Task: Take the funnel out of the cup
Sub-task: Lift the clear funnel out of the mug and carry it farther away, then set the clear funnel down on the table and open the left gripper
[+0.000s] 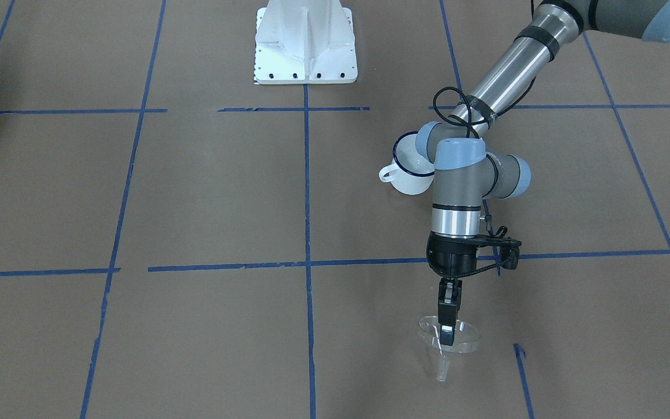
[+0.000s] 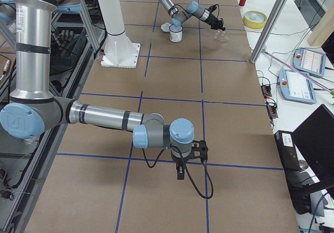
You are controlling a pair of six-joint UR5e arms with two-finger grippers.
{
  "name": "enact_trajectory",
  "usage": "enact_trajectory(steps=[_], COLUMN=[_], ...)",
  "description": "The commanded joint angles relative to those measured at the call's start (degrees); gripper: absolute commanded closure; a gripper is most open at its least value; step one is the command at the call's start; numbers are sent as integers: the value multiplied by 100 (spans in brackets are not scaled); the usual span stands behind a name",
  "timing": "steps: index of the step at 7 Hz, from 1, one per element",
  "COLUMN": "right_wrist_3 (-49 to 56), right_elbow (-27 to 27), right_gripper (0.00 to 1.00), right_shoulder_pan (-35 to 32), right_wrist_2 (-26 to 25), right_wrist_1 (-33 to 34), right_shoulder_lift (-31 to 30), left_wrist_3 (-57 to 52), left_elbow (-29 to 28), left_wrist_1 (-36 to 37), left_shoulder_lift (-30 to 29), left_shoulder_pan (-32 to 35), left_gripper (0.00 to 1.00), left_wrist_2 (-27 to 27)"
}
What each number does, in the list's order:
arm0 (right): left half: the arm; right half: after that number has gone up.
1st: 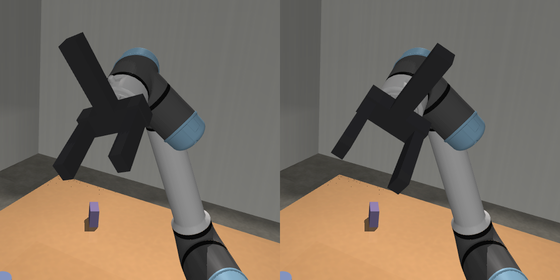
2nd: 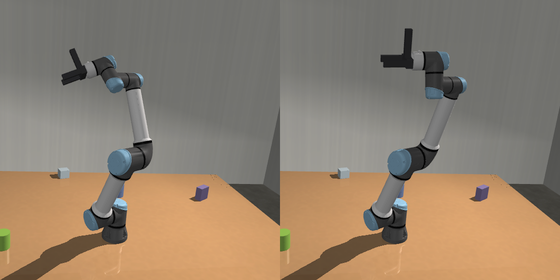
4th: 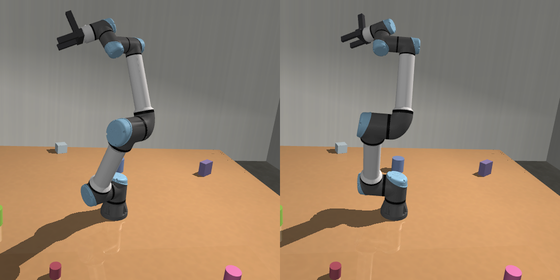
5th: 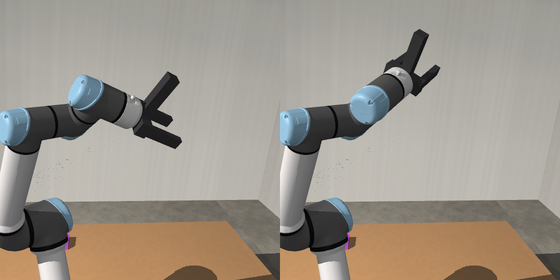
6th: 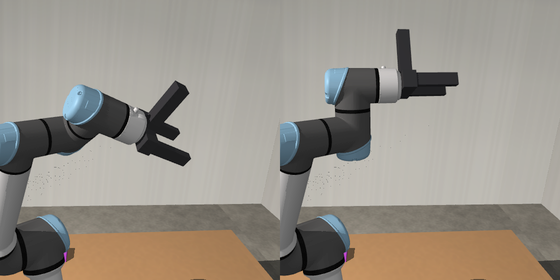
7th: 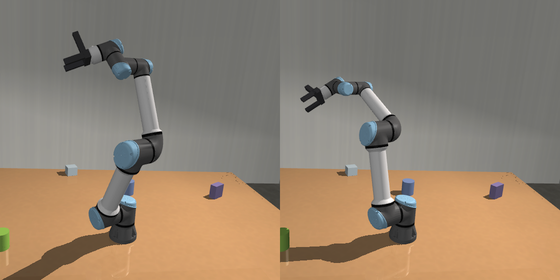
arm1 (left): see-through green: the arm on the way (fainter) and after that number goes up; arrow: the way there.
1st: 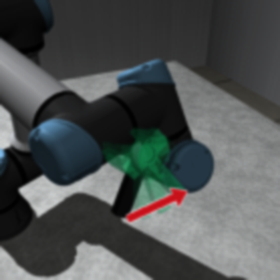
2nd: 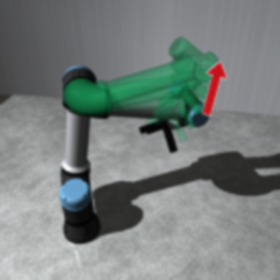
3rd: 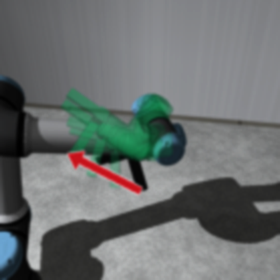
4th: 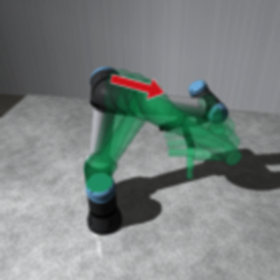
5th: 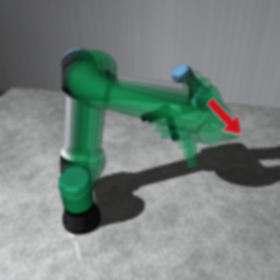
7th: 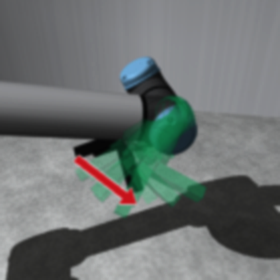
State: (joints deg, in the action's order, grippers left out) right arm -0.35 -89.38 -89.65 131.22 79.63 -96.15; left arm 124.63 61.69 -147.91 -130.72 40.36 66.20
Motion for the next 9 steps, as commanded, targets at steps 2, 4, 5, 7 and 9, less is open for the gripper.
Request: enact_trajectory(steps=[2, 4, 5, 7, 9], right_wrist_3=[0, 0, 0, 0, 0], right_elbow=[0, 0, 0, 0, 0], right_gripper=[0, 0, 0, 0, 0], right_shoulder_pan=[0, 0, 0, 0, 0], right_wrist_2=[0, 0, 0, 0, 0], right_wrist_1=[0, 0, 0, 0, 0], right_shoulder_lift=[0, 0, 0, 0, 0], left_wrist_3=[-794, -1912, -2621, -3862, -5164], left_elbow=[489, 2101, 3381, 5372, 6569], left_wrist_1=[34, 888, 2026, 4627, 5701], left_shoulder_lift=[90, 728, 1150, 1601, 2649], left_shoulder_pan=[15, 85, 147, 348, 569], left_gripper=[0, 0, 0, 0, 0], left_wrist_2=[86, 1282, 2012, 3227, 4046])
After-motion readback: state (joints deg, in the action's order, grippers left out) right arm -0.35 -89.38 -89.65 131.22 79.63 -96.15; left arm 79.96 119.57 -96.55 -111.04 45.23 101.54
